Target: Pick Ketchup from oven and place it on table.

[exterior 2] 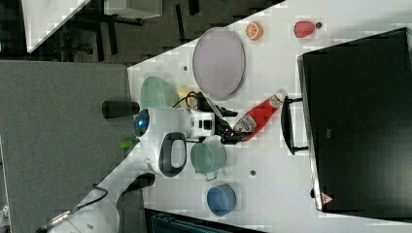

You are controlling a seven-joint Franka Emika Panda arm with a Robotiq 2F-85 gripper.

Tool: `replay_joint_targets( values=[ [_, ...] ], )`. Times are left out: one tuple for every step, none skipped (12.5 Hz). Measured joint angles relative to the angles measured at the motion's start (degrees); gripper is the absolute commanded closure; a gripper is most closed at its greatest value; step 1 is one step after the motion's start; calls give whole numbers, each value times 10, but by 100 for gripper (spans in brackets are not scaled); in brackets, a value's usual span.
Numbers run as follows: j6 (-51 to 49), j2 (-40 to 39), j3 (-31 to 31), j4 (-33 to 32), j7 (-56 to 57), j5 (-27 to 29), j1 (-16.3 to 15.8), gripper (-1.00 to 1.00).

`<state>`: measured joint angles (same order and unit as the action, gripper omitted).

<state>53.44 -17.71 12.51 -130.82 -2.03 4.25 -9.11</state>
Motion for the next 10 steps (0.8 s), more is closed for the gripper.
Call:
replay_joint_targets(
  values=[
    [-14,29,7,-1,-15,-2,-2,-100],
    [-53,66,13,3,-29,-1,-4,-100],
    [-134,124,10,36,-34,-1,-2,-100],
    [-166,161,7,73,-36,7,-4,-100],
    [-218,185,8,138,-39,-8,-11,-100],
    [-237,194,-3,184,-39,-13,-3,-100],
    [-272,206,-1,220,-44,-11,-6,-100],
    [-310,214,0,250,-50,-25,-4,-100],
    [-364,222,3,274,-50,-28,-4,-100],
    [-417,229,2,297,-54,-53,-2,-100]
  ],
)
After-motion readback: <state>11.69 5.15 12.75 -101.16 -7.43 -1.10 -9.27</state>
